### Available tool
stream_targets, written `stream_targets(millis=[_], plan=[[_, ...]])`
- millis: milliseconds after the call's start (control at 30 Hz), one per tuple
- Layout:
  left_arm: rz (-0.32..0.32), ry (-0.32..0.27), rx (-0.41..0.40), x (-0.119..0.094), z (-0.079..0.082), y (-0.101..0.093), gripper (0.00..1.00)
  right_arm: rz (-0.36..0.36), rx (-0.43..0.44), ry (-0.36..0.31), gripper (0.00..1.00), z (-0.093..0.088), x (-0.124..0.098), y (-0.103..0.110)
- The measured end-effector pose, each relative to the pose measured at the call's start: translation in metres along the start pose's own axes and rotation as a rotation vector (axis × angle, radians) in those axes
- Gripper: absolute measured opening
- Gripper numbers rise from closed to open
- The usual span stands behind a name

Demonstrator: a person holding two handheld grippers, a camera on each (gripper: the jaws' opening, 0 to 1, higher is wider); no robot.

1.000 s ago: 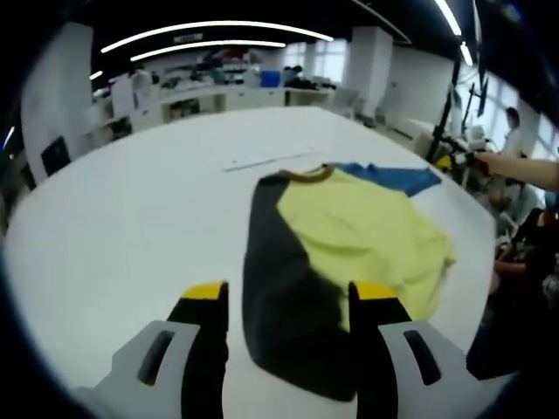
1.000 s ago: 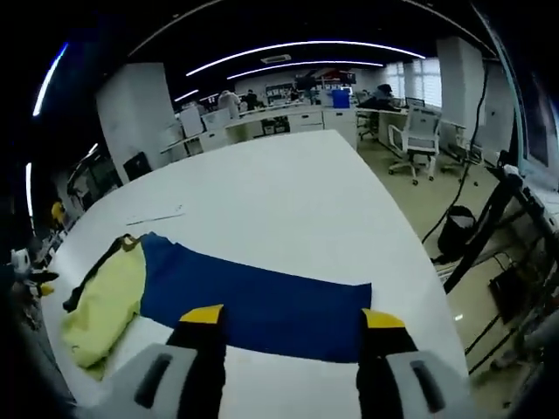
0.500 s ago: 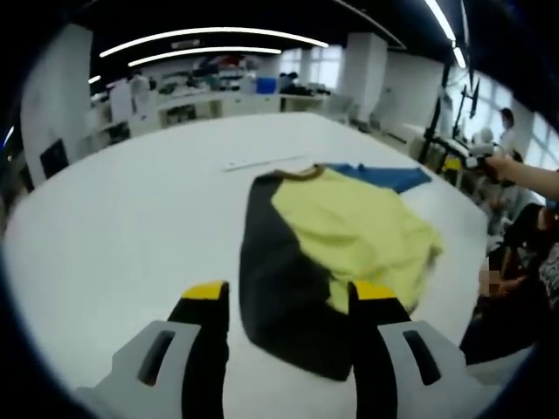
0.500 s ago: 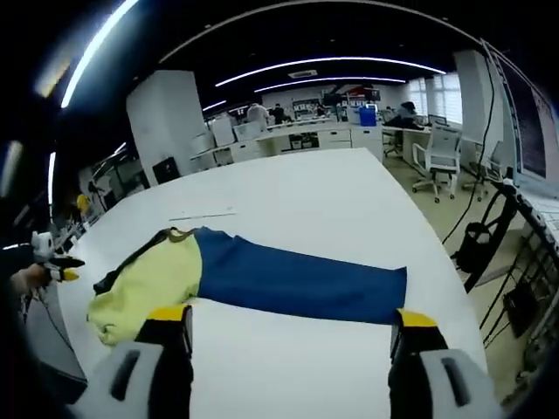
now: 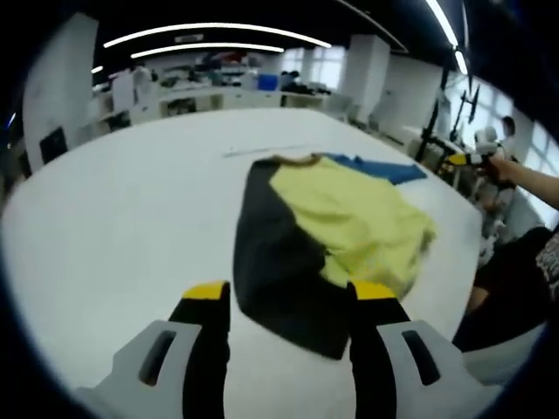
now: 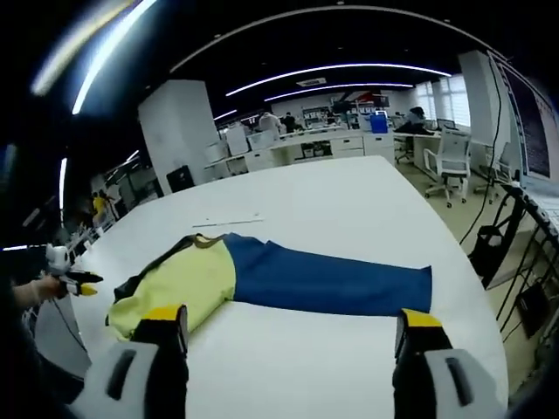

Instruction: Fold the garment on the visible template until the final outline fits inside the template.

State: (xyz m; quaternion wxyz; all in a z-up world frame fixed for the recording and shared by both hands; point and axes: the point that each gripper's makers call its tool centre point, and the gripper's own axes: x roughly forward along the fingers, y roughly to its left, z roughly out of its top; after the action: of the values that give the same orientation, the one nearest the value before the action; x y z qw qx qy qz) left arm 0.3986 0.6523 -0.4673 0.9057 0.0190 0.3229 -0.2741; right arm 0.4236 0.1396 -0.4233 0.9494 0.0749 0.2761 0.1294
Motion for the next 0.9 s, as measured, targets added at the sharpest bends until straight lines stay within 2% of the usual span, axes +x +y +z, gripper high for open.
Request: stream_targets(millis=[200,400,600,900], plan=[[-0.017,0.069,-0.111,-0.002,-0.037,-0.006,0.48,0.016,-0.018,0.016,1.00,-0.006,0.003,0.012],[-0.022,0.100,-0.166,-0.002,-0.058,-0.020,0.44,0.034,-0.026,0.022,1.00,-0.005,0.007,0.023],[-0.032,0.134,-0.195,0.002,-0.073,-0.025,0.40,0.043,-0.032,0.017,0.99,-0.002,0.009,0.025],[-0.050,0.144,-0.247,0.009,-0.078,-0.032,0.27,0.036,-0.043,0.015,0.98,0.001,0.001,0.021]])
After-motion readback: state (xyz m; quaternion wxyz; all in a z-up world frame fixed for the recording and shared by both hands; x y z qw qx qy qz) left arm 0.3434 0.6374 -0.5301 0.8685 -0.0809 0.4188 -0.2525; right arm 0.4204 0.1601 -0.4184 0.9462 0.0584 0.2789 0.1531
